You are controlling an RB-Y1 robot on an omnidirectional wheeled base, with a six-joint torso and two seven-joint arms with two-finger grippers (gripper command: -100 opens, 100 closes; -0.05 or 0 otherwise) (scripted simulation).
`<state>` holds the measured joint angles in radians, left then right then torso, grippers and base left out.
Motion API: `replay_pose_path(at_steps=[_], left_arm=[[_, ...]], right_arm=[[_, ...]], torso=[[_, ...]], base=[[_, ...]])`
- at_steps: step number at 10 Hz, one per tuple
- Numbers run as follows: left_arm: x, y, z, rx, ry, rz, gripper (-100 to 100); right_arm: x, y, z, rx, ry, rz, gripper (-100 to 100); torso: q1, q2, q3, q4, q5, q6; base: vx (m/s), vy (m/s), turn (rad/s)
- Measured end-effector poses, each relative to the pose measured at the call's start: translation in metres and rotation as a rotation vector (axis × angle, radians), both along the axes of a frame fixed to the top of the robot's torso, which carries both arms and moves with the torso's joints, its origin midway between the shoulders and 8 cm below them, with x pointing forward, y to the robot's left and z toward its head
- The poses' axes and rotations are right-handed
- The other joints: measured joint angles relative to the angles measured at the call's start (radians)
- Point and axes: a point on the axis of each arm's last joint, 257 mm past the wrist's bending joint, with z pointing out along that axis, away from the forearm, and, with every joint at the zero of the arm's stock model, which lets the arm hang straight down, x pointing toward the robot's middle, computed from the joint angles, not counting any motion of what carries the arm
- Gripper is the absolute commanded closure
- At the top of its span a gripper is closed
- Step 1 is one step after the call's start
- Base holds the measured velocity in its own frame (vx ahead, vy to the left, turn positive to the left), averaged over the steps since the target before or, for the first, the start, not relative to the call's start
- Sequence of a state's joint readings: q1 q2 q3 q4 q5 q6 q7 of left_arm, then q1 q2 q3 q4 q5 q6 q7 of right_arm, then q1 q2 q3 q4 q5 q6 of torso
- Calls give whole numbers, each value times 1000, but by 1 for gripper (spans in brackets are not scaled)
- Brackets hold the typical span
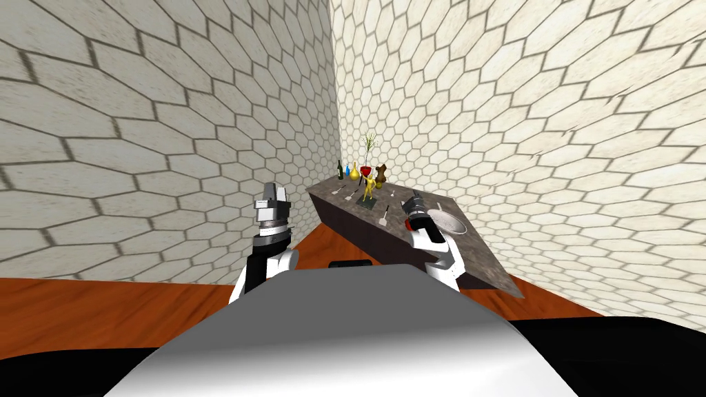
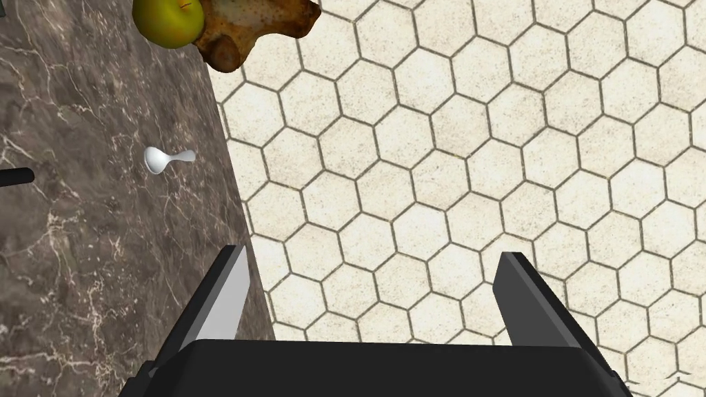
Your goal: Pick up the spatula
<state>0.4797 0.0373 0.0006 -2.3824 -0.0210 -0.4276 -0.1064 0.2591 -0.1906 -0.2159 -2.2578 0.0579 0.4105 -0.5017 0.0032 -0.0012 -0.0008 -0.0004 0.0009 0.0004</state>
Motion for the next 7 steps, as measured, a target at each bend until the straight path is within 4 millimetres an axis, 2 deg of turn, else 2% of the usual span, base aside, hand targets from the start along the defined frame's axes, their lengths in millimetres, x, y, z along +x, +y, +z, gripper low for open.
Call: replay_pose_path(at_steps=[4, 7], left_arm=[[0, 0, 0, 0, 0, 0, 0], [0, 0, 0, 0, 0, 0, 0]], right_arm=[[-1, -16, -14, 70, 53, -45, -100], [0, -38, -21, 147, 82, -99, -100]], torso=[[-2, 1, 1, 0, 0, 0], [0, 0, 0, 0, 0, 0]], base=[[22, 39, 83], [37, 41, 81]])
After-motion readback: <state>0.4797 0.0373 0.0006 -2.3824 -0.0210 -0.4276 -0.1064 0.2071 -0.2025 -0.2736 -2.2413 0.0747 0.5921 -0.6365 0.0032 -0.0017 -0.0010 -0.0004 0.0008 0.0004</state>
